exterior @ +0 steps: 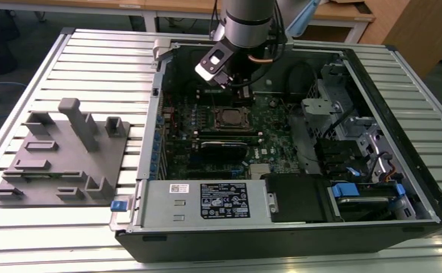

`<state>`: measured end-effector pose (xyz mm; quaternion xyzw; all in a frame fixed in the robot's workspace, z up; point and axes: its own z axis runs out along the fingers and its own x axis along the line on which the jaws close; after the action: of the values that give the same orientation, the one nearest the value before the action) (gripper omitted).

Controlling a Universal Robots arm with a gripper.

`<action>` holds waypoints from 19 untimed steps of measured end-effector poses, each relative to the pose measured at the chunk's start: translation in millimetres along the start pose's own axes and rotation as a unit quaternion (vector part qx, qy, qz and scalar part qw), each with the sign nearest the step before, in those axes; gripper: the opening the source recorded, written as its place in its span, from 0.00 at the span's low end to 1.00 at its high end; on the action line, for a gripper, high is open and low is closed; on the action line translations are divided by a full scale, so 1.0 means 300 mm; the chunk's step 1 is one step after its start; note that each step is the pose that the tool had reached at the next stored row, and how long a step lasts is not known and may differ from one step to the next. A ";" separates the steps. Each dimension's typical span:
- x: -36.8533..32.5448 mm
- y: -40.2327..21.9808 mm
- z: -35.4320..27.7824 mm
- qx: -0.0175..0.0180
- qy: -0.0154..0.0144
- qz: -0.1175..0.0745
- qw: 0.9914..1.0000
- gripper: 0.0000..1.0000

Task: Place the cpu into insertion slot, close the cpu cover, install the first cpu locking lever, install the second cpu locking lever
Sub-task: 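Close the cpu cover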

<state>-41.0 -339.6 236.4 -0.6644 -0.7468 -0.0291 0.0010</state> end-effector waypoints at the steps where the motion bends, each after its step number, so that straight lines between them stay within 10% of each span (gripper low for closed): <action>1: 0.000 0.000 0.000 0.000 0.000 -0.007 1.000 0.11; 8: 0.000 0.000 0.000 0.002 0.002 -0.047 0.999 0.11; 19: 0.000 0.000 0.000 0.002 0.002 -0.051 0.999 0.11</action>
<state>-41.0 -339.6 236.5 -0.6254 -0.7797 -0.0290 0.0024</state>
